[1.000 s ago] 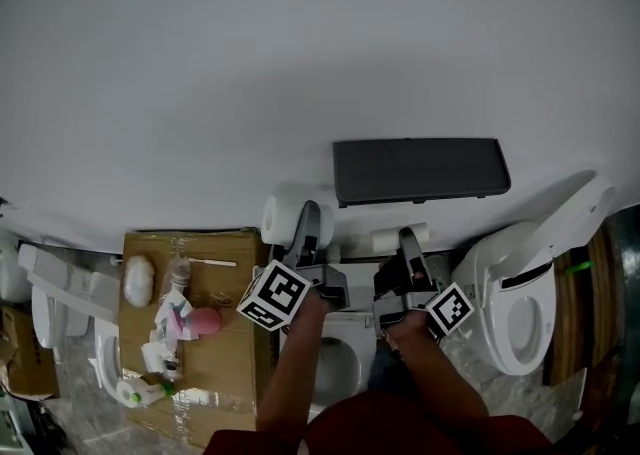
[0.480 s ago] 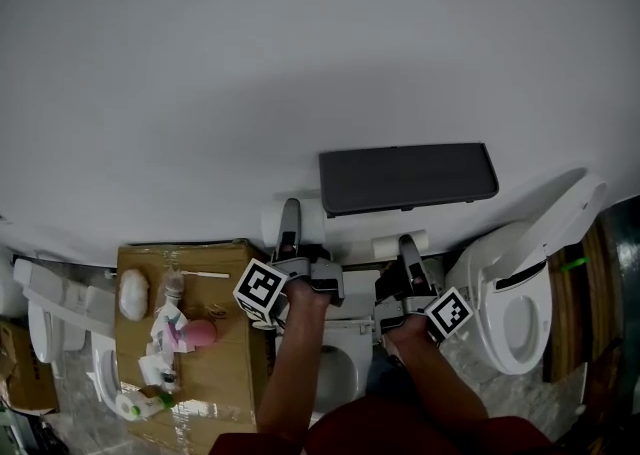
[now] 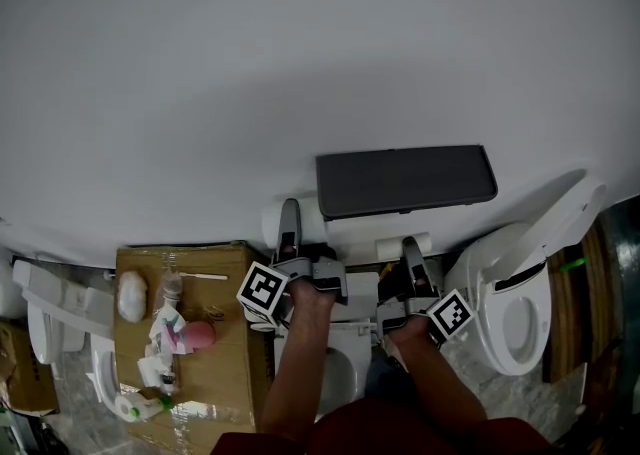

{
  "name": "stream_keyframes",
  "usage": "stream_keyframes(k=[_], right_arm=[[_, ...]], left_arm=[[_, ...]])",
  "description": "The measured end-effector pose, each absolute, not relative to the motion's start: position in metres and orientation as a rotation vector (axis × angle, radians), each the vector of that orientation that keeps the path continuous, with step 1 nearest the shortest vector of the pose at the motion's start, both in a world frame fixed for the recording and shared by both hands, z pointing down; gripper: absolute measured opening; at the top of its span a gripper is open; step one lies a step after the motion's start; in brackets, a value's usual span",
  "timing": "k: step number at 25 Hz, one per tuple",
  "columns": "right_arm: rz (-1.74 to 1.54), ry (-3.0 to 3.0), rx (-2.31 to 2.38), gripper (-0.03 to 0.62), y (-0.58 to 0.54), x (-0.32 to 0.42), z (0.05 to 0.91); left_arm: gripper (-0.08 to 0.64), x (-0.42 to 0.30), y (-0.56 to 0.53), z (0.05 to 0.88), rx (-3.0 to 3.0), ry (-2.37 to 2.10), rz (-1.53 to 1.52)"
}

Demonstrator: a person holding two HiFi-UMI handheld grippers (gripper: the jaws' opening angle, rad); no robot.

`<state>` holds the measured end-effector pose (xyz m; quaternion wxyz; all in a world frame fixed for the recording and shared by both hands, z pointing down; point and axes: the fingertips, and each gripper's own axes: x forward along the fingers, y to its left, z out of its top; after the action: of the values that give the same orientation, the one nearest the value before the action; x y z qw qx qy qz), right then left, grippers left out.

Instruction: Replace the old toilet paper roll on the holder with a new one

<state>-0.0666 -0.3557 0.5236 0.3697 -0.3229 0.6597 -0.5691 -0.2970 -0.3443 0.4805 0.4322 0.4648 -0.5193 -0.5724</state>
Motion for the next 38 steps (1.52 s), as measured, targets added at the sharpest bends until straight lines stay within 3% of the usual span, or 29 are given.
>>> stream_keyframes(k=[16,38], right_arm=[[-1.453,1.682,-0.815,0.189,-0.356,-0.059,0.521],[-1.376,1.606,-0.898,0.189,-0.366,0.015,0.524]], left_arm=[[0.434,-0.289,-0.342,0.470,1.176,-1.331,-1.418],[0.434,-0.202,-0.378,0.472,1.267,-1.296,-1.291]])
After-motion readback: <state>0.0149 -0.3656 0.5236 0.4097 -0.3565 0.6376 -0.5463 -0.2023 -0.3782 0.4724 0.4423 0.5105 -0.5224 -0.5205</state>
